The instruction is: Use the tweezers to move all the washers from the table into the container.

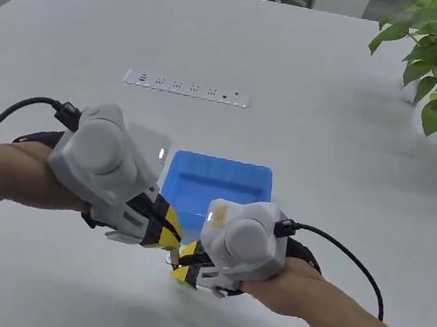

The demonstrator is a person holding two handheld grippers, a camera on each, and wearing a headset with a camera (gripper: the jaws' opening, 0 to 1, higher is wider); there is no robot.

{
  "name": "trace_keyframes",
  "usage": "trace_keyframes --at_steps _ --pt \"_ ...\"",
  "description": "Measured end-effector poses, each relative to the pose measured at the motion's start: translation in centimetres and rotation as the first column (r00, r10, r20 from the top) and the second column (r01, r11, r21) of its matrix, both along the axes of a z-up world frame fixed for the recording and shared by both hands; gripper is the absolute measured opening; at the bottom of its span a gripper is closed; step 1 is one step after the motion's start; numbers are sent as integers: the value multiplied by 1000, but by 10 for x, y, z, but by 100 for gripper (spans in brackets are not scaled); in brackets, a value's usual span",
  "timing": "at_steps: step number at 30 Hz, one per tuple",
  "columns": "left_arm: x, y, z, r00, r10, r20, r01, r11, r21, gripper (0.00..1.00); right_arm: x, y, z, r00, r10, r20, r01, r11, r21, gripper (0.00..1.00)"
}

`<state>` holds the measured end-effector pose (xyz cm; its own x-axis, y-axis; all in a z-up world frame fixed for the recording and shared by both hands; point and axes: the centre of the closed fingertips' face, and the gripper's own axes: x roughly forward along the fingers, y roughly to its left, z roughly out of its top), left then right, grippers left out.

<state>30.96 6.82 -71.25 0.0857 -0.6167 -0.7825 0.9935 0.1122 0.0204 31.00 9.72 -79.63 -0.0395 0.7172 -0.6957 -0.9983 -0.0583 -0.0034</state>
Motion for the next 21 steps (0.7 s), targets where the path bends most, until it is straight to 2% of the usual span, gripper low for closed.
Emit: trace_keyframes --at_steps 11,21 --pt "-2 -1 2 1000 1 3 -1 1000 0 5 -1 -1 1 1000 4 4 -4 1000 -6 9" --pt "2 -4 15 1000 -3 27 3 1000 -10 5 5 -4 14 1000 0 27 0 1000 -5 9"
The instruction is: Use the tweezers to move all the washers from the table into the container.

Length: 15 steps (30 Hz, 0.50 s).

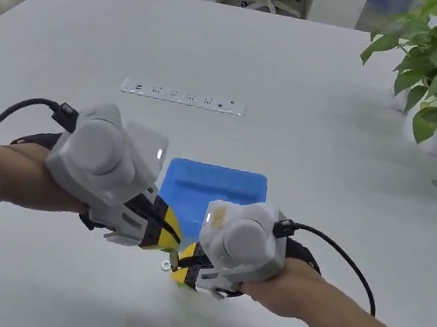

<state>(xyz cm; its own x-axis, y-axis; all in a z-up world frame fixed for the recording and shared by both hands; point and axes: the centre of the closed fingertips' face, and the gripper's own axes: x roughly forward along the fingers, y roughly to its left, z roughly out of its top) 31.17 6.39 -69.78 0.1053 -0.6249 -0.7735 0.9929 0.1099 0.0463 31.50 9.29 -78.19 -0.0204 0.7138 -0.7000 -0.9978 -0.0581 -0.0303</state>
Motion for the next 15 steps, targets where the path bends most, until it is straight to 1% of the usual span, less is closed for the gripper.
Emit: trace_keyframes --at_steps 7,15 --pt "5 -2 12 1000 -6 26 6 1000 -6 5 7 -2 12 1000 -7 27 7 1000 8 9" --pt "12 -2 24 998 -16 53 16 1000 -1 5 14 -1 25 998 -13 54 12 1000 19 9"
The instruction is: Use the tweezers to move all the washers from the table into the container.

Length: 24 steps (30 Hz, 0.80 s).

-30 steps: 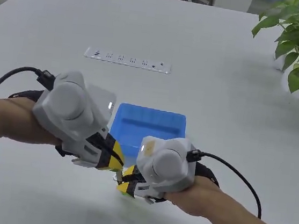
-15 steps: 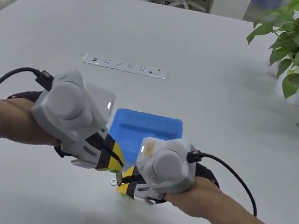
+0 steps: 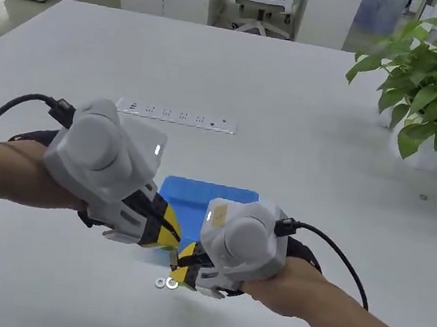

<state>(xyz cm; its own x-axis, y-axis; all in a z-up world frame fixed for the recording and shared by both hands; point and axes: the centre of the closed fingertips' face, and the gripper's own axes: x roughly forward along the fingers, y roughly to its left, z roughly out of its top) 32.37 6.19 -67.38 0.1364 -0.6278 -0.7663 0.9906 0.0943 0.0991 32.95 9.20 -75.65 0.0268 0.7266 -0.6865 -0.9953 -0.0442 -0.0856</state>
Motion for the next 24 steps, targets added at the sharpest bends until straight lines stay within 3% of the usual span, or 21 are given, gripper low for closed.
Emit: trace_keyframes --at_steps 24 --pt "23 -6 24 997 -33 67 32 999 11 5 29 -9 25 998 -15 66 15 1000 0 9"
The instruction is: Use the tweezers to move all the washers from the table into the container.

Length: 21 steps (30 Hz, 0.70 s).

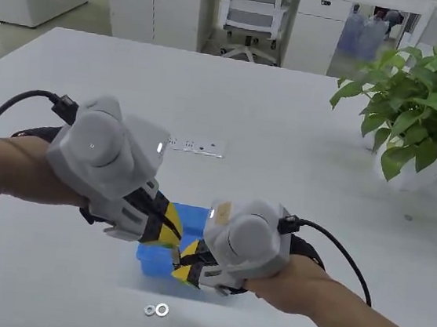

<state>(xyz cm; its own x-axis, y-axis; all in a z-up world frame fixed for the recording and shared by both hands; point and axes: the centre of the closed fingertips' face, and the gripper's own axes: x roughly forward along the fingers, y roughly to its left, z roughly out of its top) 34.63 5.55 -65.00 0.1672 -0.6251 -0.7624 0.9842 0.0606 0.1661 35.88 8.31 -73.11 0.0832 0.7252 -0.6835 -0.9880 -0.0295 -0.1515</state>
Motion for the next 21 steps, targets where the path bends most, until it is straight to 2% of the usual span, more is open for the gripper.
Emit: trace_keyframes --at_steps 12,21 --pt "22 -3 4 1000 -7 17 7 1000 0 5 22 -4 5 1000 -23 15 22 1000 10 9" --pt "35 -5 -1 1000 -9 16 9 1000 0 5 35 -8 2 999 -37 13 37 999 12 9"
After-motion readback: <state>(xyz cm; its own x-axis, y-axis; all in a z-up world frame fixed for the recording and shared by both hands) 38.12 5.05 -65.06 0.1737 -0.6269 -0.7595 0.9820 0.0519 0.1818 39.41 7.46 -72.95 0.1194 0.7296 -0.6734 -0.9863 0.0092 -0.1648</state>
